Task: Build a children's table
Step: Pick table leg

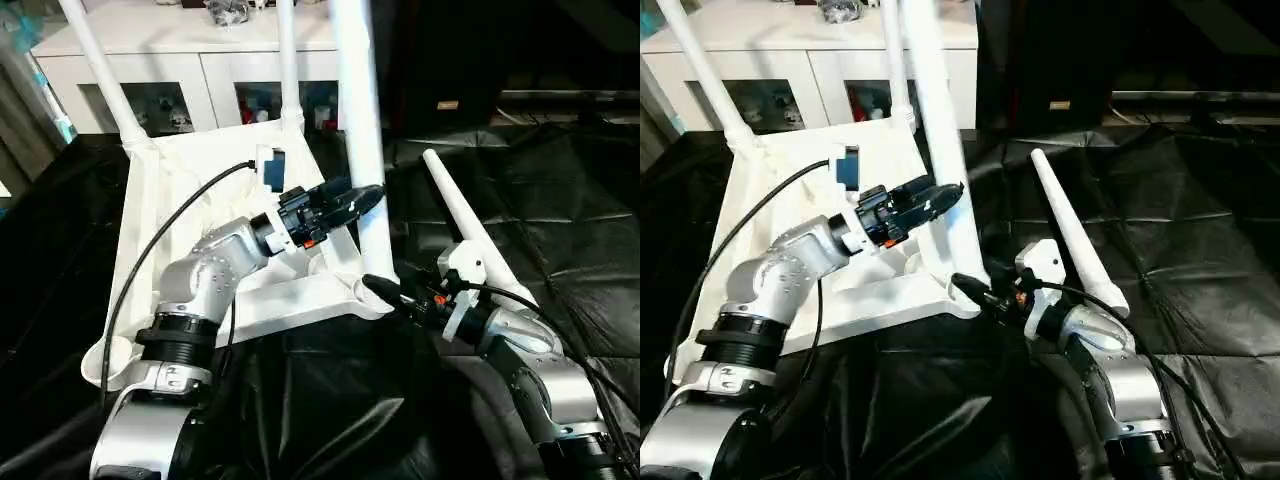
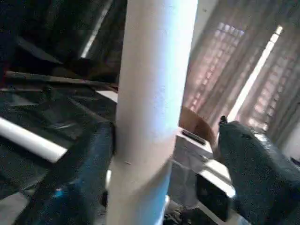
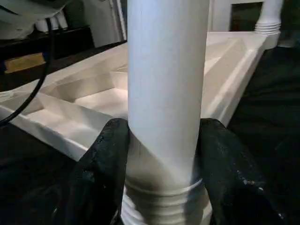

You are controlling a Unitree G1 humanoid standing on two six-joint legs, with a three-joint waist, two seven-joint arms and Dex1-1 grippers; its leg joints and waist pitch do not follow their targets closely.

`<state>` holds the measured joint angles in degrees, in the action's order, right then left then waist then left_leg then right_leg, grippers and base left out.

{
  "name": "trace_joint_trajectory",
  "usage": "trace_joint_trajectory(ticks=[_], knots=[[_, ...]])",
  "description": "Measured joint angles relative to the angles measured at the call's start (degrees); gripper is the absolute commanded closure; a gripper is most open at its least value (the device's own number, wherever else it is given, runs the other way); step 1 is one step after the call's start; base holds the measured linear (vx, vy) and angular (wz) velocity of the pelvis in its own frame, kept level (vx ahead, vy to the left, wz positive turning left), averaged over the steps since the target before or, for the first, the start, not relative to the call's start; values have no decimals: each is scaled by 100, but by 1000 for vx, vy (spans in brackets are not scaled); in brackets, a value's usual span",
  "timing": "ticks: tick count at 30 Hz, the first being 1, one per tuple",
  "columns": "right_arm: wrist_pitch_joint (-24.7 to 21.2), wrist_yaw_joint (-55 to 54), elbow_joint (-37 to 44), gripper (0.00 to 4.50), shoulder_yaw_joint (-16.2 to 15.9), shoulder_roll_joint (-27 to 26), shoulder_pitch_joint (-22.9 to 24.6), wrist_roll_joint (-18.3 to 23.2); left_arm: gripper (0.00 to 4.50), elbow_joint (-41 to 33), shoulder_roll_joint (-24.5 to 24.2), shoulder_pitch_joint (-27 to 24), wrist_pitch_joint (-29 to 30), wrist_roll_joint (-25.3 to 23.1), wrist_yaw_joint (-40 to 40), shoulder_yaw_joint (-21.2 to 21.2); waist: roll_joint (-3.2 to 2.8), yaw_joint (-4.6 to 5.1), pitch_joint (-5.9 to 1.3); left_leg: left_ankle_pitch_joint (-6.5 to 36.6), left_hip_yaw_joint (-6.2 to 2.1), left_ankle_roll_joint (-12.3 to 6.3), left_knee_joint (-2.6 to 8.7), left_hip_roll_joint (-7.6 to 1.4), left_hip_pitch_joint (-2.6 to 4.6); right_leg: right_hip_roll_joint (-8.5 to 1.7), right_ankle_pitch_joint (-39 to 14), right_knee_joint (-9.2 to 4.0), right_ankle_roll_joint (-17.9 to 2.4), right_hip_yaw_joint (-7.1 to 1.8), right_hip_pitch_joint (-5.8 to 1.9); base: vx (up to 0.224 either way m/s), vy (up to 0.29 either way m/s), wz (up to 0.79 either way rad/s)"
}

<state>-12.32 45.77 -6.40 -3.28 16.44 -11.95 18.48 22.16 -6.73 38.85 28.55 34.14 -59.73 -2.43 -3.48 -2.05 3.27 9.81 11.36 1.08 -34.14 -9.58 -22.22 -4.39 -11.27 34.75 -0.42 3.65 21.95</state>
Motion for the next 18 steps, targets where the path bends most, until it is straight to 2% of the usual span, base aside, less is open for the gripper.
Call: trace_joint_trajectory(ticks=[4, 7, 10, 18], knots=[[-66, 103, 1, 261, -49, 10, 1, 80, 30, -106, -30, -55, 38, -14, -229, 255, 0, 0, 0, 0, 0, 0, 0, 0, 3, 0, 0, 0, 0, 0, -2, 0, 0, 0], [-77, 104, 1, 261, -61, 12, 1, 110, 30, -105, -27, -62, 42, -16, -245, 285, 0, 16, 0, -1, 0, 1, 0, 0, 6, 0, 0, 1, 0, 0, -2, 0, 0, 0], [-121, 182, 35, 261, -64, 46, 19, 141, 5, -96, -32, -59, 45, -25, -297, 329, -8, 7, 0, -1, 0, 1, 0, 0, 5, 0, 0, 1, 1, 0, -3, 0, 0, 0], [-334, 678, 310, 262, -227, 231, 112, 346, 0, 234, 36, 133, 60, -185, -493, 519, -15, 1, 1, -1, 0, 1, 0, -1, 2, 0, 0, -1, 1, 2, -4, 0, 0, 0]])
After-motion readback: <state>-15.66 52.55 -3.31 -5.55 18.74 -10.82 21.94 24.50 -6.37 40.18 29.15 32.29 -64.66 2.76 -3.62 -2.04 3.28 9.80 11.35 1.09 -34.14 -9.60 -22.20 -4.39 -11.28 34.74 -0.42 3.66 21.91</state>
